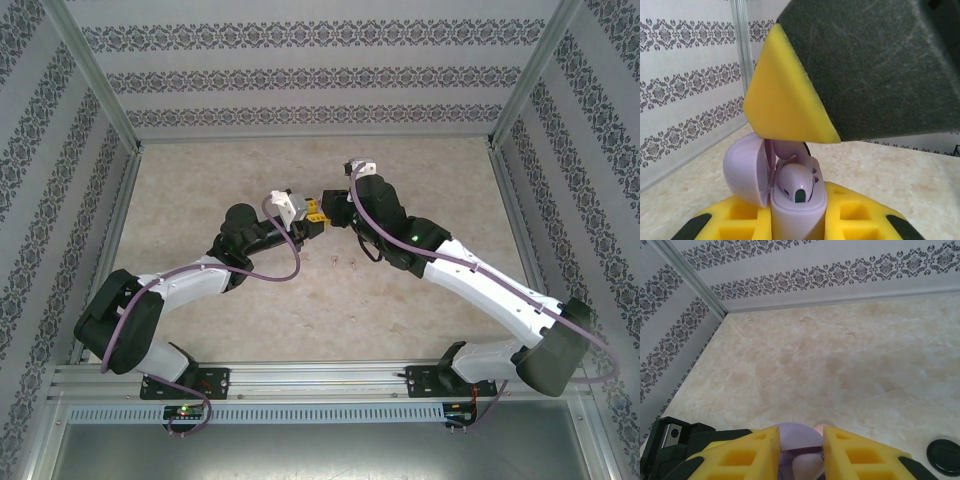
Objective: Insert wireless bluetooth earbuds into charging case
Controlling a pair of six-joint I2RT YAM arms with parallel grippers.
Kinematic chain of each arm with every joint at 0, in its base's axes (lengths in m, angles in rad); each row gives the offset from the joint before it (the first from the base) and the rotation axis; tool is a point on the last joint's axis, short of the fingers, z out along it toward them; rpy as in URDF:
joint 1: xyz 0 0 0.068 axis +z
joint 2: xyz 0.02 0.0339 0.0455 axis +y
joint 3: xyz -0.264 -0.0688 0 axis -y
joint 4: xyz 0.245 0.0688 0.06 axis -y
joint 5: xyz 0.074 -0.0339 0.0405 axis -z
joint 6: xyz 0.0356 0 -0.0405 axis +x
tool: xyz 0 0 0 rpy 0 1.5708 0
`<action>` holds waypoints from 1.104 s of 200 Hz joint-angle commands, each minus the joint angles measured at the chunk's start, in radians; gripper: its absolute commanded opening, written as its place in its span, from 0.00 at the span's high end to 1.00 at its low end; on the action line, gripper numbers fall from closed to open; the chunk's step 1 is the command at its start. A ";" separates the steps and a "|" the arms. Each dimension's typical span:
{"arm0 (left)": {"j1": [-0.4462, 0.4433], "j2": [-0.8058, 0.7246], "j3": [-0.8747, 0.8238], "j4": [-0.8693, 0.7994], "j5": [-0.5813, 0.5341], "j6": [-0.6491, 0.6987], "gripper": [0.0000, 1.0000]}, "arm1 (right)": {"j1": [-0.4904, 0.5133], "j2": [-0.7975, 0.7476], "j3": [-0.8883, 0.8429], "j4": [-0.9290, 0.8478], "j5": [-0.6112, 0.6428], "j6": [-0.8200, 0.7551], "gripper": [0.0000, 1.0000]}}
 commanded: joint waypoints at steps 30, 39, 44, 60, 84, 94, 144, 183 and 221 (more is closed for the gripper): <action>-0.025 -0.024 0.029 0.088 0.023 -0.005 1.00 | 0.020 0.015 0.043 -0.074 -0.016 -0.007 0.48; -0.025 -0.022 0.028 0.089 0.023 -0.005 1.00 | 0.017 -0.002 0.049 -0.079 -0.011 -0.005 0.42; -0.025 -0.022 0.027 0.087 0.021 -0.005 1.00 | 0.016 -0.016 0.051 -0.082 -0.009 -0.004 0.39; -0.025 -0.019 0.026 0.085 0.021 -0.005 1.00 | 0.002 -0.068 0.051 -0.080 -0.011 0.006 0.35; -0.025 -0.015 0.021 0.092 0.023 -0.007 1.00 | -0.035 -0.114 0.062 -0.110 -0.034 0.020 0.32; -0.025 -0.011 0.020 0.092 0.027 -0.005 1.00 | -0.066 -0.114 0.076 -0.135 -0.061 0.024 0.32; -0.026 -0.009 0.033 0.034 0.070 0.007 1.00 | -0.198 0.066 0.279 -0.327 -0.272 -0.026 0.64; -0.031 0.007 0.051 0.015 0.085 0.007 1.00 | -0.202 0.247 0.449 -0.437 -0.384 -0.078 0.79; -0.037 0.027 0.072 0.001 0.077 0.004 1.00 | -0.201 0.289 0.452 -0.475 -0.435 -0.092 0.84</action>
